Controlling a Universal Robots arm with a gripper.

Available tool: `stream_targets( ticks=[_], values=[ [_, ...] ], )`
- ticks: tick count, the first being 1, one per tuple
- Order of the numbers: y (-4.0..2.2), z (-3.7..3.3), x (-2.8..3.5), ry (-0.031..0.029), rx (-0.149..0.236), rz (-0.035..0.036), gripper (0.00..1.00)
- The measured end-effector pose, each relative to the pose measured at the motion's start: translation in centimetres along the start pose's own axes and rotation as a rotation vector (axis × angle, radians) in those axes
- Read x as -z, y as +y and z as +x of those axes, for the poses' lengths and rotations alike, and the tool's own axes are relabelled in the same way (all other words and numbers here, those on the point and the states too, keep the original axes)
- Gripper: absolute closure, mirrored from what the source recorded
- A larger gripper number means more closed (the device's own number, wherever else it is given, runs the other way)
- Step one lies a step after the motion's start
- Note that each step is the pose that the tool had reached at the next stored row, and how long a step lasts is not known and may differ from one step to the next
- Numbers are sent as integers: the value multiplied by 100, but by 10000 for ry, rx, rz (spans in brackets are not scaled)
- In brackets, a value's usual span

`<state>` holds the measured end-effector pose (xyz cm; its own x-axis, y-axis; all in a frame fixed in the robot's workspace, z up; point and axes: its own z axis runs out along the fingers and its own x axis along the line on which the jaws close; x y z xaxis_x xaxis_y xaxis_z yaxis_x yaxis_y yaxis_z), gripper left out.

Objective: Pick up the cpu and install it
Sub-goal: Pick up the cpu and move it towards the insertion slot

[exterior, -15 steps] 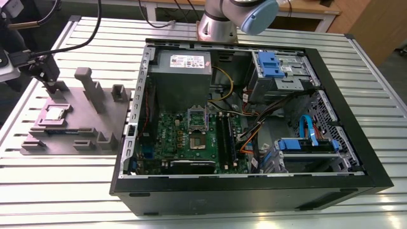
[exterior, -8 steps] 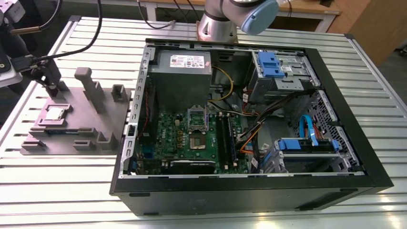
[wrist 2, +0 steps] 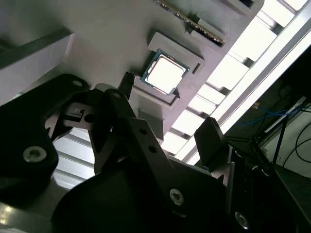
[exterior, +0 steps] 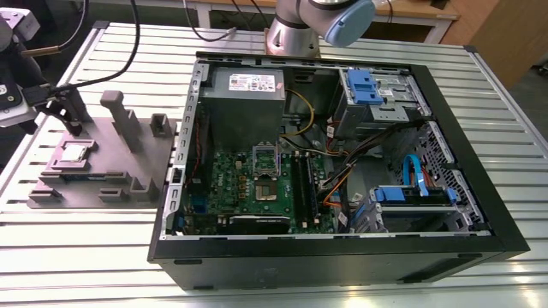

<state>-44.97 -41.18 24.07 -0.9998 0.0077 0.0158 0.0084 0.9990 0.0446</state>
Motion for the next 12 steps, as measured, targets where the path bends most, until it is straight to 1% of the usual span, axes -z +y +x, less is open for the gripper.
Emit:
stream_targets(
  ticks=[4,12],
  values=[
    [-3,-1,-71,-4,-69,-1,23],
    [-19,-4,-209,-4,-70,-1,23]
  ],
)
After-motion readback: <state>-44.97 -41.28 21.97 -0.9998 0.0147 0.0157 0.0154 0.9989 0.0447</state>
